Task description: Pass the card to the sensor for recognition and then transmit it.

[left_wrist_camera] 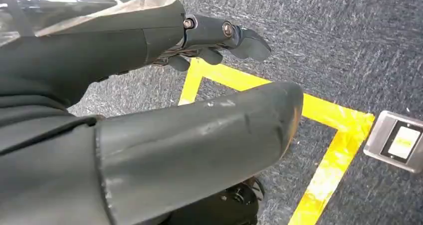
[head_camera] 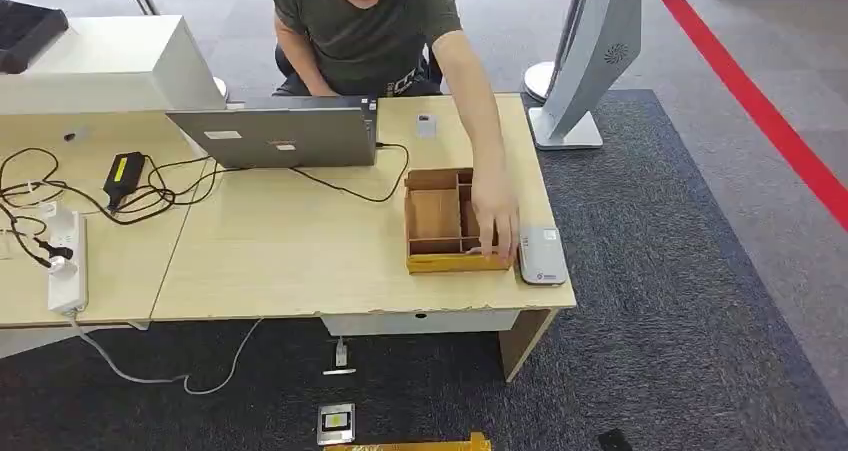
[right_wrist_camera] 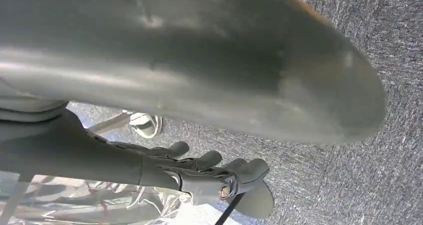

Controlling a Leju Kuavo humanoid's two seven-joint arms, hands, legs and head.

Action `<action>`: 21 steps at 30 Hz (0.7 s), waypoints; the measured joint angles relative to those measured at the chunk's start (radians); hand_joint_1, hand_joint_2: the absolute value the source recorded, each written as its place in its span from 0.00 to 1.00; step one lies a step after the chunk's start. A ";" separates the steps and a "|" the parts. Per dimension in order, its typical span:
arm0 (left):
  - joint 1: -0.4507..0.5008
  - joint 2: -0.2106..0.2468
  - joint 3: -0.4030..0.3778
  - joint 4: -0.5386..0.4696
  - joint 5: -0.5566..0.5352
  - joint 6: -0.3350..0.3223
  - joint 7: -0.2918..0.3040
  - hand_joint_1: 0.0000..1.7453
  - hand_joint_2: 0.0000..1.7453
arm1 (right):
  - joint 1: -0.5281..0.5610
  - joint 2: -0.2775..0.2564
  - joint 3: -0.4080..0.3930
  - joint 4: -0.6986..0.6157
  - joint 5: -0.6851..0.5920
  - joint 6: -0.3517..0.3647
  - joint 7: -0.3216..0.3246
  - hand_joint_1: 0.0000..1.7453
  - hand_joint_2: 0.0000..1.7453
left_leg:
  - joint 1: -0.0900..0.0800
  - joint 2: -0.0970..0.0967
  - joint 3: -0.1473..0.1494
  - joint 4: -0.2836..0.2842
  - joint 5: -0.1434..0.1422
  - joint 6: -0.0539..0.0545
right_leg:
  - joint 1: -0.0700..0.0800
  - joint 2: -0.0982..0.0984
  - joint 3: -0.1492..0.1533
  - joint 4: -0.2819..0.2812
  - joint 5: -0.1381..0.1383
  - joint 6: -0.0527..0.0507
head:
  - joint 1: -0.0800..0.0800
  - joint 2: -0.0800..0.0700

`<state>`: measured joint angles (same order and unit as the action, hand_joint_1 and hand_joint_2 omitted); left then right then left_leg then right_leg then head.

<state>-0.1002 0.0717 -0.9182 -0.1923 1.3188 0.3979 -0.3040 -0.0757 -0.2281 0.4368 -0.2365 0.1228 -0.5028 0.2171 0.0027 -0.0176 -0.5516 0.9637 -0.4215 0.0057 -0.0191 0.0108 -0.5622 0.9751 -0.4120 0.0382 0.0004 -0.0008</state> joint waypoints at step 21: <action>0.000 0.000 0.000 0.000 0.011 0.003 -0.007 0.00 0.00 | 0.000 0.000 0.028 0.000 0.006 0.008 0.012 0.00 0.00 | 0.000 0.000 0.000 0.000 0.000 0.000 | 0.000 0.000 0.000 0.000 0.000 0.000 | 0.000 0.000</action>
<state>-0.1003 0.0717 -0.9182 -0.1923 1.3294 0.4005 -0.3113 -0.0759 -0.2277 0.4646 -0.2365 0.1289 -0.4951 0.2293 0.0027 -0.0176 -0.5515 0.9637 -0.4215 0.0057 -0.0191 0.0108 -0.5621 0.9750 -0.4120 0.0382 0.0008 -0.0008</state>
